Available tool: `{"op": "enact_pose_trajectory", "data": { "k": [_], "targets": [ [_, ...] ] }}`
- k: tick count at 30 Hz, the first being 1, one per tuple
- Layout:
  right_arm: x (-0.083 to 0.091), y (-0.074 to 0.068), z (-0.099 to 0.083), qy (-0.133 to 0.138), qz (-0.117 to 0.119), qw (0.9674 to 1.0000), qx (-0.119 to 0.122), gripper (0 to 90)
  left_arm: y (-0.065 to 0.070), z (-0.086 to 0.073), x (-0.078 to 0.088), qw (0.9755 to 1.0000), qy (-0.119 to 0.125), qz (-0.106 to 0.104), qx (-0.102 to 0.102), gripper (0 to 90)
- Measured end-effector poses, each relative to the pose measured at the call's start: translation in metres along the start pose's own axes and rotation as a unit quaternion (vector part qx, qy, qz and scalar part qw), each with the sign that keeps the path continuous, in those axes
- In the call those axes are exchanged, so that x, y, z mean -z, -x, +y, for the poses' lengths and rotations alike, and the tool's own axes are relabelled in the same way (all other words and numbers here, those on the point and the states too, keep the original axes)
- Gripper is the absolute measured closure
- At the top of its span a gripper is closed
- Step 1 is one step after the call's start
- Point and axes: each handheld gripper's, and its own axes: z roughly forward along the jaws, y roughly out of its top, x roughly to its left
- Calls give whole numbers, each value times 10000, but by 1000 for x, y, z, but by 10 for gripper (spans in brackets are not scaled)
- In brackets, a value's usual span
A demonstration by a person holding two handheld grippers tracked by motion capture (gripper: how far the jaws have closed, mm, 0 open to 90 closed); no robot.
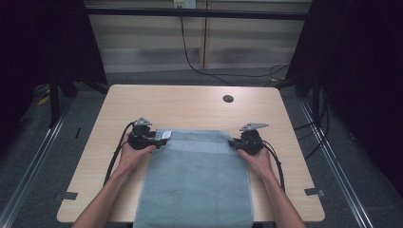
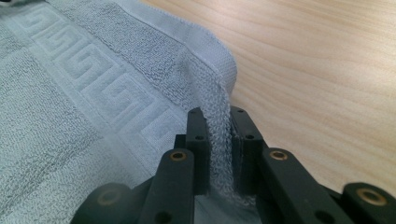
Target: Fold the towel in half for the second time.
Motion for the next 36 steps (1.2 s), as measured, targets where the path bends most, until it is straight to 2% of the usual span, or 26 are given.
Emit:
{"op": "enact_pose_trajectory", "data": {
  "k": [1, 3, 5, 7, 8, 9, 11, 13, 14, 17, 20, 22, 23, 26, 30, 33, 36],
  "targets": [
    [0, 0, -1, 7, 2, 10000, -4, 802, 1, 1, -2, 9999, -59, 16, -93, 320],
    [1, -1, -2, 24, 28, 10000, -11, 801, 4, 0, -5, 9999, -45, -28, -118, 307],
    [2, -2, -3, 45, 9, 10000, -43, 801, 9, 0, -7, 9993, -81, 159, -334, 299],
    [2, -1, -3, 60, 15, 9999, -83, 798, 14, -2, -8, 9983, -93, 233, -528, 291],
    [2, -2, -3, 73, 12, 9999, -95, 798, 17, -4, -7, 9966, -77, 281, -772, 339],
    [2, -2, -3, 51, 5, 10000, -79, 798, 20, -5, -7, 9972, -19, 273, -695, 399],
    [2, -4, -2, 4, 6, 10000, -75, 798, 22, -5, -5, 9969, -51, 283, -728, 439],
    [3, -6, -2, -20, 34, 10000, -83, 799, 22, -6, -3, 9970, -58, 202, -745, 569],
    [3, -6, -2, -12, 45, 9999, -91, 801, 23, -6, -3, 9967, -56, 143, -801, 603],
    [3, -6, -3, -18, 81, 9998, -172, 809, 24, -7, -3, 9973, -68, -25, -731, 753],
    [3, -6, -3, -17, 156, 9996, -226, 825, 23, -7, -2, 9985, -37, -188, -522, 818],
    [3, -5, -3, -6, 209, 9994, -270, 831, 20, -8, -2, 9988, -12, -331, -354, 826],
    [3, -4, -3, -11, 240, 9993, -292, 831, 18, -8, 0, 9987, -51, -370, -354, 827],
    [7, -3, -1, 35, 322, 9988, -366, 840, 14, -8, 6, 9984, 106, -544, -93, 827],
    [20, -3, 9, 322, 505, 9974, -401, 845, 15, -3, 17, 9974, 247, -661, -122, 828],
    [29, -5, 18, 471, 573, 9964, -401, 845, 15, 5, 32, 9962, 515, -696, -117, 828],
    [37, -4, 31, 637, 576, 9956, -367, 846, 13, 15, 46, 9952, 749, -625, -75, 827]
  ]
}}
